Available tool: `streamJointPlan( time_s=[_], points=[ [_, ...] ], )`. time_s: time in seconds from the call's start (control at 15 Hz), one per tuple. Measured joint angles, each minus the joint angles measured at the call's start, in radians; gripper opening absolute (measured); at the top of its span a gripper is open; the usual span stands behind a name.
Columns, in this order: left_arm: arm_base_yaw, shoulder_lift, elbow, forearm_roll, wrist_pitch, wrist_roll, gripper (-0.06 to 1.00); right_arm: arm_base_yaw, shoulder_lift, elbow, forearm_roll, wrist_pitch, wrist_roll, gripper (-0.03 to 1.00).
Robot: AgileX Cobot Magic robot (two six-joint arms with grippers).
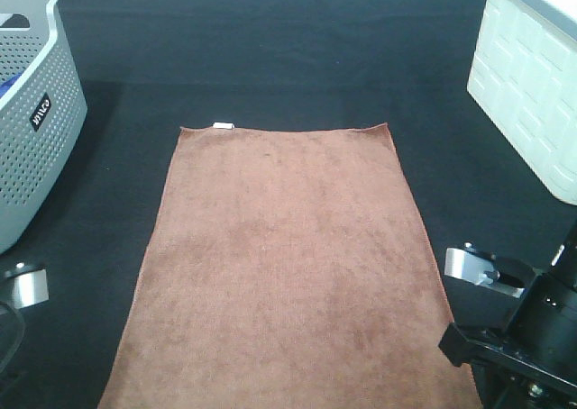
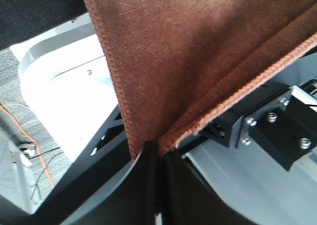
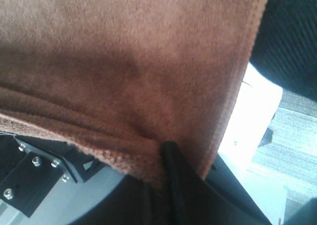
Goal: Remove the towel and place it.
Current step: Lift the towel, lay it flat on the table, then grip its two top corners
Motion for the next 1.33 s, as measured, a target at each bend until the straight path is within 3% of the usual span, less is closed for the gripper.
streamJointPlan(
  time_s=[0.33,0.47,0.53,0.73,0.87,1.07,1.33],
  points=[
    [-0.181,0.024,-0.051,0.052,-0.079,-0.022,0.0,-0.002,0.01,0.002,0.013,-0.028,-0.04,0.07],
    [-0.23,0.052,-0.086,0.061,-0.092,-0.045,0.04,-0.002,0.011,0.002,0.013,-0.029,-0.047,0.14],
    [-0.251,0.055,-0.099,0.065,-0.093,-0.053,0.11,-0.002,0.011,0.002,0.013,-0.029,-0.047,0.2],
    [-0.313,0.056,-0.108,0.069,-0.102,-0.121,0.55,-0.002,0.011,0.002,0.013,-0.036,-0.046,0.57],
    [-0.352,0.056,-0.108,0.073,-0.109,-0.179,0.8,-0.002,0.011,0.002,0.012,-0.037,-0.046,0.74],
    [-0.366,0.056,-0.129,0.074,-0.104,-0.195,0.86,-0.002,0.011,-0.015,-0.003,-0.043,-0.047,0.78],
    [-0.353,0.057,-0.299,0.191,-0.082,-0.209,0.86,-0.008,0.012,-0.219,-0.114,-0.039,-0.041,0.78]
  ],
)
